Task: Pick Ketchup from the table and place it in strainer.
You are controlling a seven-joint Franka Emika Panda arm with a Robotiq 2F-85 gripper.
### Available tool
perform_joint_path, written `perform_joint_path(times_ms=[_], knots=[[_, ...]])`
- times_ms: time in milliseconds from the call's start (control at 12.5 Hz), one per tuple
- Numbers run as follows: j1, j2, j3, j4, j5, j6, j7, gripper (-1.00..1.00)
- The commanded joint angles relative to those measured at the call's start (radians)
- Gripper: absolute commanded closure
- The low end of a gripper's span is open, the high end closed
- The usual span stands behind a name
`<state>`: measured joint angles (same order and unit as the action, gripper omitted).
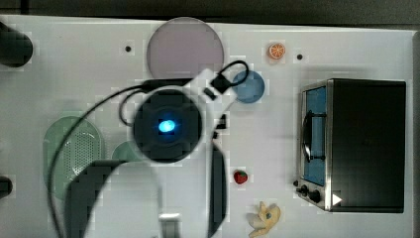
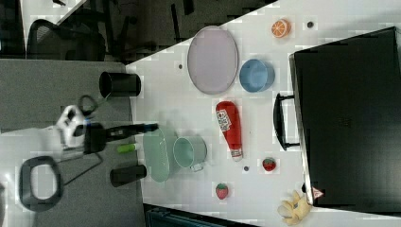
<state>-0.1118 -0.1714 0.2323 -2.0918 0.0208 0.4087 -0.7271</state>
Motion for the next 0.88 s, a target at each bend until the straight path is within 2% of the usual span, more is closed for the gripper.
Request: perform_joint_path(times_ms=[80, 480, 880], knots=[[0.052, 0.053, 0.111, -0.010, 0.017, -0.028, 0.223, -0.23], [0.066, 0.085, 0.305, -0.005, 0.018, -0.008, 0.476, -0.23], [0.071, 0.225, 0.463, -0.005, 0.016, 0.190, 0.646, -0.23]])
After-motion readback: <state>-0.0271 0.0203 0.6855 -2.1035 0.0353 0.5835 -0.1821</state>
